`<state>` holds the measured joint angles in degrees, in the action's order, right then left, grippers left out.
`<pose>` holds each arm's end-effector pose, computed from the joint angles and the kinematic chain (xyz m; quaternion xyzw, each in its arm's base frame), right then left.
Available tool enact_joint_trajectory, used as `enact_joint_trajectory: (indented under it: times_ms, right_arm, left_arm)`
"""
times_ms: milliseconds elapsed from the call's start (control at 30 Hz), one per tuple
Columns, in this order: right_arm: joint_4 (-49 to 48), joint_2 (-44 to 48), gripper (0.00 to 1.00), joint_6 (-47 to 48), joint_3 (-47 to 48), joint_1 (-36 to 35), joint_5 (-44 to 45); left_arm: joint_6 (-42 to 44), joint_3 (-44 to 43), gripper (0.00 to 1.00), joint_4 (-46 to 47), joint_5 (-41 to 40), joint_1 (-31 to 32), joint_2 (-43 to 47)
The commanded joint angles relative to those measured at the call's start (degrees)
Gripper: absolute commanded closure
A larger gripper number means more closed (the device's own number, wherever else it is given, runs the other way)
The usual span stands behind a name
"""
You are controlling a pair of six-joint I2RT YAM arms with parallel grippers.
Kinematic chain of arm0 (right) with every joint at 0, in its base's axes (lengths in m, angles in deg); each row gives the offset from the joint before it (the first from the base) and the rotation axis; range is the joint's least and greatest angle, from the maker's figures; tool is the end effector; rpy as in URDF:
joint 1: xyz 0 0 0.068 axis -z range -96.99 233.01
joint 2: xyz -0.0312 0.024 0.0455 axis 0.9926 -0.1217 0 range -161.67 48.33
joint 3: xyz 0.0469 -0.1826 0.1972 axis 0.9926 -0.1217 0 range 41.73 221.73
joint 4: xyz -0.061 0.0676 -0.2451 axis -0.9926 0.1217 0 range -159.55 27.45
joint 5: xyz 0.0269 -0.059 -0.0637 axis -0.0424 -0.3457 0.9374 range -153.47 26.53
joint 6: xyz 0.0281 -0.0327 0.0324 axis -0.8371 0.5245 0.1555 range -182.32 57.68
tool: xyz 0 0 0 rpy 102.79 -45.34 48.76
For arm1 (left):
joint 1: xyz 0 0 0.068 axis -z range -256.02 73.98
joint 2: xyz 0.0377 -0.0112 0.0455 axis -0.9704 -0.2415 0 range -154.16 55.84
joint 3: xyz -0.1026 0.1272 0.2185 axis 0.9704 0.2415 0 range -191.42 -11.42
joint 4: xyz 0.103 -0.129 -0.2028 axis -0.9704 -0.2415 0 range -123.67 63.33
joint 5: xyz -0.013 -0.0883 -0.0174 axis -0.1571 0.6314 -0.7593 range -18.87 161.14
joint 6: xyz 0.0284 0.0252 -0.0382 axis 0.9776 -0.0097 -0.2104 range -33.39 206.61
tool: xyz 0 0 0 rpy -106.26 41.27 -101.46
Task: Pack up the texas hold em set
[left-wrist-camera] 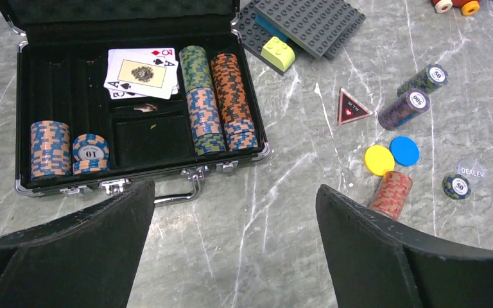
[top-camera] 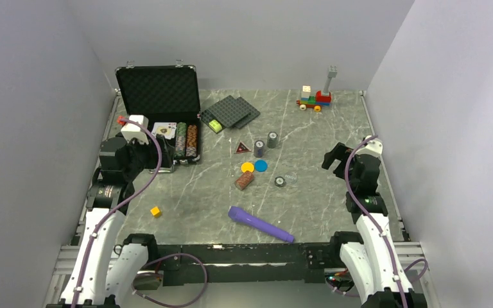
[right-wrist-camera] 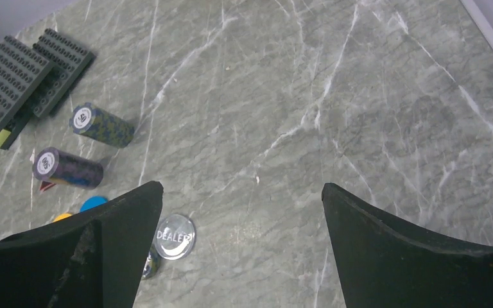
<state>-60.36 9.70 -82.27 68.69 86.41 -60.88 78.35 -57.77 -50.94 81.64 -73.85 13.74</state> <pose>0.1679 -0.0116 0.2484 0.1791 0.8037 0.0631 0.5640 0.1660 -0.0129 0.3313 0.0091 0.8175 -0.1266 0.5618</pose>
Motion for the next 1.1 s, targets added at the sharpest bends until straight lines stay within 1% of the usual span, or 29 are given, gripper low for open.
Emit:
enact_joint_trajectory:
  times_ms: [0, 167, 333, 467, 567, 600, 667, 733, 800, 967, 1033, 1067]
  right_arm:
    - [-1.03, -0.42, 0.00, -0.81, 2.53, -0.01, -0.90]
    - [-0.06, -0.73, 0.00, -0.52, 3.00, 0.04, -0.12]
    - [0.81, -1.81, 0.02, 0.20, 4.06, 0.08, -2.27]
    - [2.40, -5.35, 0.10, 0.34, 6.69, -0.02, -7.70]
    - [4.32, -9.26, 0.18, -0.74, 9.43, -1.34, -10.50]
    - [5.07, -10.64, 0.20, -1.23, 10.37, -2.42, -10.16]
    - [6.42, -13.38, 0.22, -2.18, 12.36, -7.03, -7.20]
    - [7.80, -16.39, 0.23, -3.14, 14.83, -12.81, -1.91]
    - [8.75, -19.72, 0.23, -4.25, 17.27, -18.39, 3.38]
    - [6.03, -28.70, 0.23, -7.72, 21.03, -28.02, 5.15]
    - [4.55, -32.25, 0.22, -8.27, 22.30, -31.89, 4.47]
    - [3.45, -33.99, 0.19, -8.07, 22.92, -33.76, 3.07]
  left_arm:
    - [-0.87, -1.08, 0.01, 2.43, -0.23, -0.20, -0.09]
    - [-1.21, -1.21, 0.01, 1.85, 2.04, -0.17, -2.71]
    - [-0.45, -1.82, 0.01, 0.52, -0.23, -0.01, -4.21]
    - [-0.28, -6.45, 0.01, -0.90, -0.32, 2.41, -6.22]
    - [0.83, -10.81, 0.01, -2.68, -2.21, 6.93, -8.26]
    - [1.28, -11.27, 0.01, -2.50, -2.16, 7.98, -8.72]
    - [1.57, -9.56, 0.01, -1.09, -0.42, 8.69, -9.19]
    - [1.44, -6.56, 0.01, 0.95, 2.17, 8.80, -9.07]
    - [1.43, -5.21, 0.02, 0.97, 3.77, 9.22, -9.02]
    - [2.79, -4.93, 0.01, 0.50, 2.43, 12.20, -8.96]
    - [2.93, -4.82, 0.01, 0.37, 1.97, 12.22, -8.76]
    - [2.95, -4.69, 0.01, 0.35, 1.76, 12.23, -8.64]
